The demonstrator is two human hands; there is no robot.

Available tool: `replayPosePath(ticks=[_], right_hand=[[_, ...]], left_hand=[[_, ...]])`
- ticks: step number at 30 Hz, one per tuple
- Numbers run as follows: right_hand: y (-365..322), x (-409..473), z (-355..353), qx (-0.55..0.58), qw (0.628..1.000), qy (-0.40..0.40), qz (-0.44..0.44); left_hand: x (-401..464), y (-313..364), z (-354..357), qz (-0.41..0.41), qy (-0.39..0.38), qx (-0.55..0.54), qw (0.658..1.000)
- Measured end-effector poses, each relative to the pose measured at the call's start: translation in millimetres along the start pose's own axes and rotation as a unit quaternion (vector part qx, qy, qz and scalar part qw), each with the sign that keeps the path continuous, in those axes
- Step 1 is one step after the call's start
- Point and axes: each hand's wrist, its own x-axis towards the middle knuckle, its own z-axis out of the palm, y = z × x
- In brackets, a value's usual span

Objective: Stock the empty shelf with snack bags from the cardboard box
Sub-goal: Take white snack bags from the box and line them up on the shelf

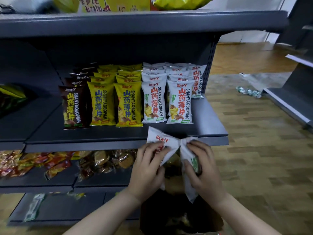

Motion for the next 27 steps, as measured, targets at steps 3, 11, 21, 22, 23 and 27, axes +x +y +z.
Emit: replayPosePath(ticks=[3, 11, 21, 22, 23, 27], right_hand=[[-6.7, 22.4, -2.8, -0.008, 1.000, 0.023, 0.000], [1.4, 76.4, -12.0, -0.035, 0.993, 0.109, 0.014], [60.3, 121.1, -52.6, -0.071, 0.979, 0.166, 0.092], [67.5, 125.3, -57.0, -0.074, 0.978, 0.170, 0.095], [74.8, 129.8, -61.0, -0.074, 0.977, 0.176, 0.098], [105.5, 149.8, -74.0, -0.051, 0.971, 0.192, 0.132]], left_hand=[[22.3, -2.9, -3.9, 0.014, 0.024, -0.006, 1.000], [85.1, 2.8, 3.9, 0.023, 0.067, -0.018, 0.997], [163.5, 56.5, 55.6, -0.006, 0.121, -0.034, 0.992], [171.3, 62.5, 63.2, -0.007, 0.124, -0.034, 0.992], [178.9, 67.8, 71.2, -0.007, 0.125, -0.034, 0.991], [210.0, 77.9, 107.5, -0.024, 0.122, -0.022, 0.992]])
